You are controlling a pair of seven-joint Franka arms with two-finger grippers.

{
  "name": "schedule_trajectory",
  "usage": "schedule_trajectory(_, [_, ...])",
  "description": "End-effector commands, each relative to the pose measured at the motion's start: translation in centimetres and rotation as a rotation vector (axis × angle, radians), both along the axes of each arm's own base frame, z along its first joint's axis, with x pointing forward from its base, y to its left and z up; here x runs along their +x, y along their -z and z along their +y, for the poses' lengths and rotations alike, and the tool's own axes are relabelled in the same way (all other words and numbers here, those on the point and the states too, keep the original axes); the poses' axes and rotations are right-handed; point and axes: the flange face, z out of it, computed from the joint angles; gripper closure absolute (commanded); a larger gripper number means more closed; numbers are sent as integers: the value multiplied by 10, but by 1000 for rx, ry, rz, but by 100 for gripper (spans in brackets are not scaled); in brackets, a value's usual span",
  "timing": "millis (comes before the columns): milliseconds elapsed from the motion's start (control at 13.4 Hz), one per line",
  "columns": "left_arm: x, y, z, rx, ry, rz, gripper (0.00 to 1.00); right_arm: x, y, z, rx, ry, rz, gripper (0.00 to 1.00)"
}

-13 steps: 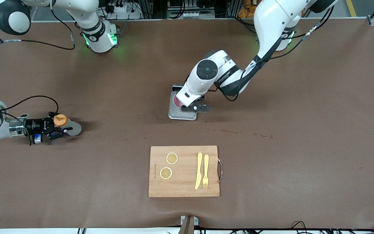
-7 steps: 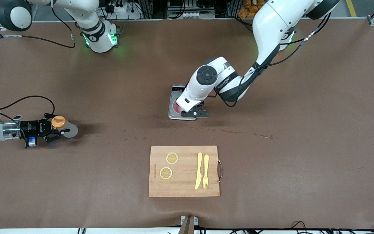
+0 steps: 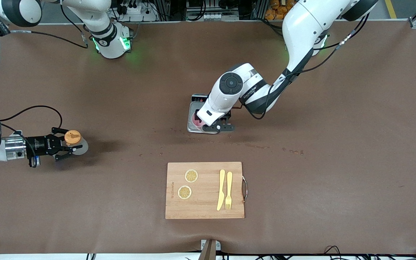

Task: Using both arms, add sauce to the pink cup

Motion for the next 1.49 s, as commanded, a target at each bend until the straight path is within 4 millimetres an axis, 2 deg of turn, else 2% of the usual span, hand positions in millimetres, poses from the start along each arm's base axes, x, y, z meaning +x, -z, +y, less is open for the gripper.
schedule_trajectory(0, [-2, -51, 12, 64, 10, -49, 0, 6, -43, 38, -103, 6, 23, 63])
schedule_trajectory(224, [0, -100, 31, 108, 19, -84, 0, 12, -65, 72, -144, 18, 38, 63])
schedule_trajectory(299, [8, -120, 49, 130, 16, -91, 0, 14, -74, 88, -197, 17, 48, 64])
schedule_trajectory(373, [16, -133, 66, 147, 34, -89, 0, 16, -85, 104, -261, 23, 48, 64])
schedule_trajectory(448, [22, -147, 79, 150, 53, -97, 0, 17, -93, 127, -303, 29, 65, 64])
schedule_trajectory(598, [39, -170, 114, 160, 60, -111, 0, 17, -106, 167, -378, 31, 81, 64])
schedule_trajectory(672, [40, -180, 126, 178, 94, -109, 0, 17, -111, 184, -418, 43, 81, 64])
schedule_trajectory(896, [54, -213, 178, 196, 154, -107, 0, 12, -115, 239, -546, 39, 79, 64])
schedule_trajectory(1046, [64, -233, 215, 170, 170, -110, 0, 4, -120, 281, -642, 24, 60, 69])
schedule_trajectory(1195, [72, -245, 250, 186, 194, -104, 0, -4, -121, 312, -677, 29, 61, 69])
schedule_trajectory(1419, [73, -270, 313, 230, 256, -99, 0, -23, -120, 366, -774, 15, 47, 69])
